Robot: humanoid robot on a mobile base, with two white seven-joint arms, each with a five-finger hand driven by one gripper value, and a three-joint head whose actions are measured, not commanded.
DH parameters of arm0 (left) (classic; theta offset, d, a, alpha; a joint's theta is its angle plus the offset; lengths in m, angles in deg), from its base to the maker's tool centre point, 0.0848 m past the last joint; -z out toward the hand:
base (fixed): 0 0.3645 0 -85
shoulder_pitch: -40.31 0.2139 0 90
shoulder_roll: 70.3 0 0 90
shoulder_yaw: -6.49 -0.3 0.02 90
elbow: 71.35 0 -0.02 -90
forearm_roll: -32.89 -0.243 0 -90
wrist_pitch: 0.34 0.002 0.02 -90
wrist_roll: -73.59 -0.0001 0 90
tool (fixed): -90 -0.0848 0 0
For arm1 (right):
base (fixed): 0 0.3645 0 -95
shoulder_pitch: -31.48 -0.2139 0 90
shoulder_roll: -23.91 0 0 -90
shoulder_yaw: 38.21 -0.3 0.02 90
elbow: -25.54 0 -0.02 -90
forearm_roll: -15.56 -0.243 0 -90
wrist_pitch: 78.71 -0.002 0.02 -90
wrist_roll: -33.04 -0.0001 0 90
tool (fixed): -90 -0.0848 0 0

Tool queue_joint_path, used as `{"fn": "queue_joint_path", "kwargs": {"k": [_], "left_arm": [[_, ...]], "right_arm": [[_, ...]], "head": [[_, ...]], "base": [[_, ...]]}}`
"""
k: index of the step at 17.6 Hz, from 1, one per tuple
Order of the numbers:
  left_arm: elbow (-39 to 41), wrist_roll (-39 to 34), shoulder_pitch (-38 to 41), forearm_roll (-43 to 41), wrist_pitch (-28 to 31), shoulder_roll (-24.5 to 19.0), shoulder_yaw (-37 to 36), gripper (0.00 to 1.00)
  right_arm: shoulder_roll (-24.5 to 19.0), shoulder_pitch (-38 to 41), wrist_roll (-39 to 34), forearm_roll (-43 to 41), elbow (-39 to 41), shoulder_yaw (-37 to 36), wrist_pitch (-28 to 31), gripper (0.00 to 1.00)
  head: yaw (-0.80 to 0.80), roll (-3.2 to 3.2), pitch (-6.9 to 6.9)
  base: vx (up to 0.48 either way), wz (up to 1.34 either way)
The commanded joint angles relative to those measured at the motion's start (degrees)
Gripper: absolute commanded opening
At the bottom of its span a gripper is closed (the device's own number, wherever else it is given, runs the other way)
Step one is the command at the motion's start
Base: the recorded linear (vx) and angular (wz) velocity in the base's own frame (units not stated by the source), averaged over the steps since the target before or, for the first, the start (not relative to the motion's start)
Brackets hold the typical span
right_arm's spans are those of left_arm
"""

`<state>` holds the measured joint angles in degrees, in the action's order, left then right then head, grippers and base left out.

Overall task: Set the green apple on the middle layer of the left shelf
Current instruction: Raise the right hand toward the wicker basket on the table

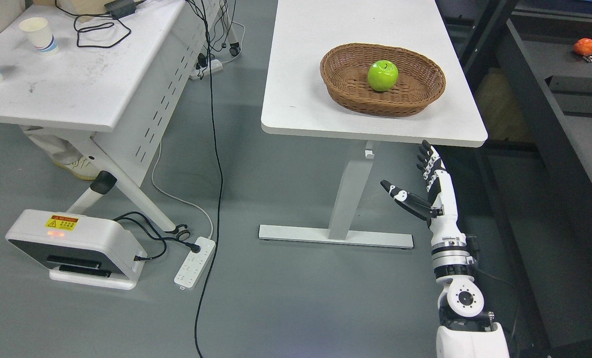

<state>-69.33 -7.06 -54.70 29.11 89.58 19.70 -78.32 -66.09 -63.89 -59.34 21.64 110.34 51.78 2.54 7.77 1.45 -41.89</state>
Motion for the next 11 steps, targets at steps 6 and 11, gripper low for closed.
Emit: {"fn": "queue_joint_path", "kwargs": {"k": [6, 11], "left_arm": [[0.00, -0.04, 0.00, 0.00, -0.01, -1.00, 0.00, 1.00], [0.00, -0.04, 0.00, 0.00, -0.01, -1.00, 0.00, 1.00]], "right_arm": [[1.00, -0.34, -0.44, -0.36, 0.01, -0.16, -1.00, 1.00], [1.00, -0.95, 0.09, 1.12, 0.01, -0.07, -1.44, 0.99]], "head": [[0.00, 0.00, 0.00], [0.00, 0.00, 0.00]], "base": [[-0.002, 0.00], [0.000, 0.00]]}}
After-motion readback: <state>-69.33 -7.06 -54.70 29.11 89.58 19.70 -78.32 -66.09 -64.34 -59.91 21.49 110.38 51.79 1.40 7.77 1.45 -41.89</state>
